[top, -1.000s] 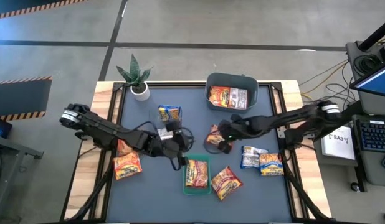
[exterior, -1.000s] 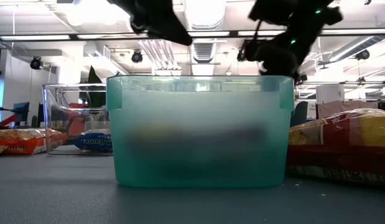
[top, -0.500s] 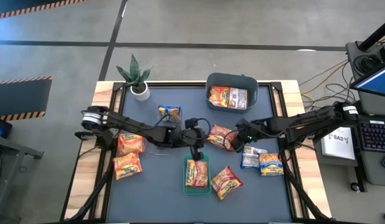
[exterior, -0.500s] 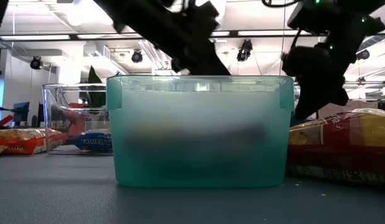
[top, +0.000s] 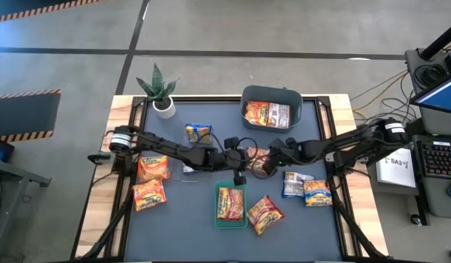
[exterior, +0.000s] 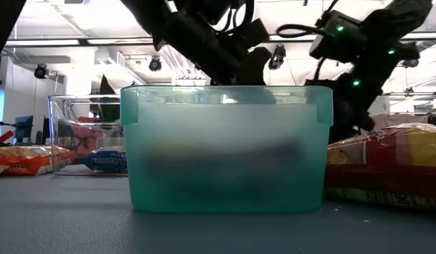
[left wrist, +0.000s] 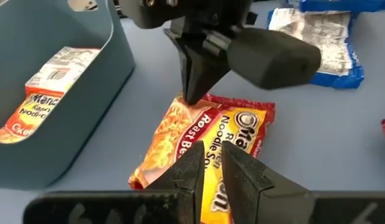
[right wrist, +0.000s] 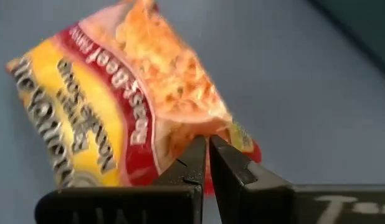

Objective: Sort Maruchan noodles
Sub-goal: Put the red noodle pack into the green bin

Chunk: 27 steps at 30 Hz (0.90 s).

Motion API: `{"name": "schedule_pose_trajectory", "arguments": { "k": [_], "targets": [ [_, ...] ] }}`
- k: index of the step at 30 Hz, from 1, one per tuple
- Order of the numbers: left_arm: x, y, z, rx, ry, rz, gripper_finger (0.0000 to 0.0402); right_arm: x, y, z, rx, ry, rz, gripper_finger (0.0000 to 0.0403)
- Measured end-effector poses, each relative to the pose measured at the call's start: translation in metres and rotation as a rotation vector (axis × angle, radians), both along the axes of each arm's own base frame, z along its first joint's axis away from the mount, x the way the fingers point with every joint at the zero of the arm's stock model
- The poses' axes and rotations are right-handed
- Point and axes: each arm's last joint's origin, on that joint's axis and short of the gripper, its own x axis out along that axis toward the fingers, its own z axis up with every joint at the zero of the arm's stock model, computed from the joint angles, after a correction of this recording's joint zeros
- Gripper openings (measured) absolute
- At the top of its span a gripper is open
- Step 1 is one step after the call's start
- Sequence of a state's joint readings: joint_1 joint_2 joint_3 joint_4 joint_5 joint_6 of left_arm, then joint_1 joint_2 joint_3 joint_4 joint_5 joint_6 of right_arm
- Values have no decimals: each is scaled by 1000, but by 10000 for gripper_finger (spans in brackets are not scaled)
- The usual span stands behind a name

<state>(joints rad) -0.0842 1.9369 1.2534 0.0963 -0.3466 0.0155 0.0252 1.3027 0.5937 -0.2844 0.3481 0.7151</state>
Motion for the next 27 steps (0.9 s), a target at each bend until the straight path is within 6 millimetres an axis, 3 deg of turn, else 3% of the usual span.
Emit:
{"name": "schedule_pose_trajectory", "arguments": {
  "k": [5,15,21,27],
  "targets": [
    [-2,9,-4,-29,4,42,38,3,2,11,46,-12,55,12],
    [14,18,-36,-74,62,23,38,-29,3,36,213,-47,-52,22],
    [24,28,-45,-90,119,39,38,-40,3,40,241,-116,-73,87],
    [22,31,-48,-102,146,39,38,-47,2,20,275,-127,-147,173]
  ]
}}
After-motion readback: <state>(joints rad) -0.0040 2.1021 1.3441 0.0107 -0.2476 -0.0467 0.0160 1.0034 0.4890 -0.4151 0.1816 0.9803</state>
